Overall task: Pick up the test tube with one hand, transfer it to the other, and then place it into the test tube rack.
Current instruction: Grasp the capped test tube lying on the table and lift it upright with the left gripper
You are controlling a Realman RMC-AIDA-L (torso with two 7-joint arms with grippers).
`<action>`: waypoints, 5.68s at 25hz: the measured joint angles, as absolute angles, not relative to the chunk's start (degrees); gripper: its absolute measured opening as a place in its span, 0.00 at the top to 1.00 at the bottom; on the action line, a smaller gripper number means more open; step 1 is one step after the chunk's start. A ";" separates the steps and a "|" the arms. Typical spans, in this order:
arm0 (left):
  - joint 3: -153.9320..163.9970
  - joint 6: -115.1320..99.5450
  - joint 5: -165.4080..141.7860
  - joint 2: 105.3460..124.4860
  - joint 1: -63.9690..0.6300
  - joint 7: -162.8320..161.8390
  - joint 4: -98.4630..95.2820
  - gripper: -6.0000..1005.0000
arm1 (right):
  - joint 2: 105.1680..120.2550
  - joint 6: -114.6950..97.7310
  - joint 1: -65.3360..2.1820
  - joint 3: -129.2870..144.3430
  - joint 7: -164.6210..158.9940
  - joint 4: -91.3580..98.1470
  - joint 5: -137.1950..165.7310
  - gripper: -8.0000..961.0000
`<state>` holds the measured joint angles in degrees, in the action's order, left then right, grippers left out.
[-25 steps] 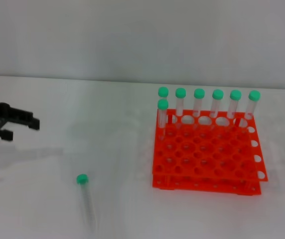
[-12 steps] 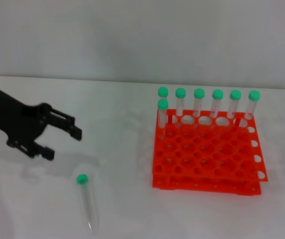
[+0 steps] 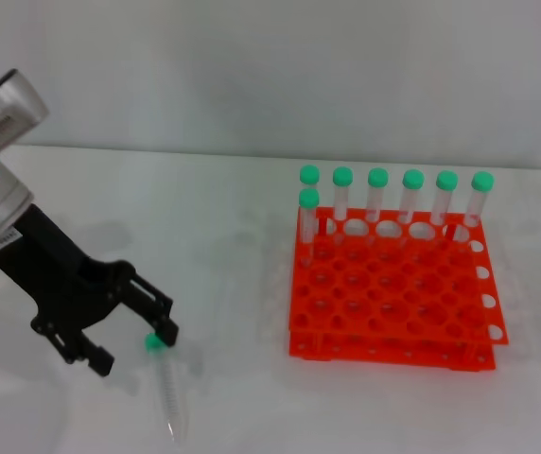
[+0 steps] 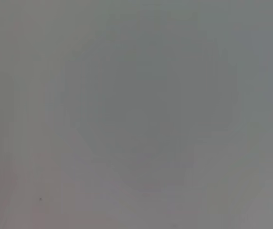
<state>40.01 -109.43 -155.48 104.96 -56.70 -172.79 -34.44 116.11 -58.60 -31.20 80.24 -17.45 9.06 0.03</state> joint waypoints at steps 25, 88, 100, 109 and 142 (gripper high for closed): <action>46.69 -99.83 -161.93 109.22 -57.42 -172.71 -28.95 0.17 | 116.19 -58.58 -31.06 81.22 -17.61 8.96 0.08 0.11; 43.86 -89.36 -161.72 111.72 -55.44 -172.62 -22.67 0.55 | 115.21 -58.93 -30.58 83.53 -18.06 8.97 -0.06 0.11; 42.19 -89.38 -161.55 111.29 -54.17 -172.62 -22.73 0.65 | 115.23 -58.98 -30.58 84.02 -18.10 8.97 -0.34 0.11; 42.19 -89.50 -161.33 110.92 -53.38 -172.60 -22.74 0.65 | 115.47 -58.98 -30.58 84.03 -18.11 9.04 -0.36 0.11; 43.10 -89.85 -162.32 109.29 -51.87 -172.52 -25.14 0.81 | 115.79 -58.97 -30.58 84.02 -17.92 9.20 -0.35 0.11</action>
<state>43.10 -89.85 -162.32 109.29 -51.87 -172.52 -25.14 115.79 -58.97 -30.58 84.02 -17.92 9.20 -0.35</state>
